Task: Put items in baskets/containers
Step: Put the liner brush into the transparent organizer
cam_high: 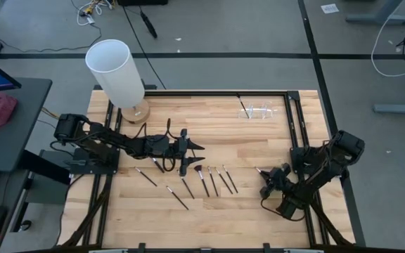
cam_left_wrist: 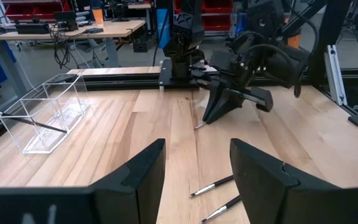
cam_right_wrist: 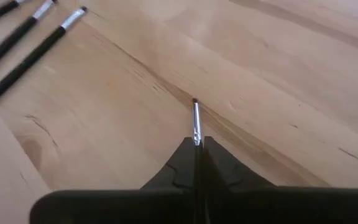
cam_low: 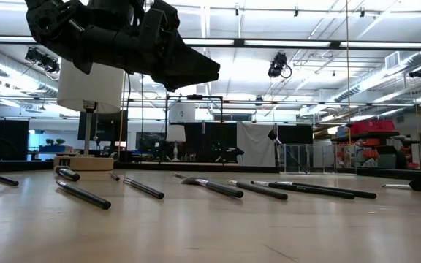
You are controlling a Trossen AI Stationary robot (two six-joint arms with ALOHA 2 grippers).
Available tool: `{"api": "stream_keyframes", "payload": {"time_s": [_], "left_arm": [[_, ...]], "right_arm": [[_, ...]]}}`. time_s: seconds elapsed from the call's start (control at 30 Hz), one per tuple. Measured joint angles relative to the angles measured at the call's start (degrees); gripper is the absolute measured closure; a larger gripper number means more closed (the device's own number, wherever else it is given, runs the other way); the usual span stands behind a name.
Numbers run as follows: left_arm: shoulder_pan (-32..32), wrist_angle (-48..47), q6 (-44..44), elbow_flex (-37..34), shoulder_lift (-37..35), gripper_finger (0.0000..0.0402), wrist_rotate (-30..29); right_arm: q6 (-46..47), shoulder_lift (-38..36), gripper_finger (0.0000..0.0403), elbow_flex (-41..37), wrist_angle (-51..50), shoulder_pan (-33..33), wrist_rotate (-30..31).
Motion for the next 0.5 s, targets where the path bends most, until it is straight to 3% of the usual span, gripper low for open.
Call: {"api": "stream_keyframes", "payload": {"time_s": [0.17, 0.27, 0.5], "left_arm": [[0.0, 0.0, -0.3, 0.0, 0.0, 0.0218, 0.5], [0.0, -0.1, -0.3, 0.0, 0.0, 0.0218, 3.6], [0.0, -0.8, 0.2, -0.4, 0.1, 0.0218, 8.1]], "right_arm": [[-0.2, -5.8, 0.0395, 1.3, -2.0, -3.0, -4.7], [-3.4, -8.7, 0.0401, 1.4, -0.7, -5.0, -5.3], [-10.8, -11.2, 0.0401, 1.4, 5.5, -7.2, 10.4]]}}
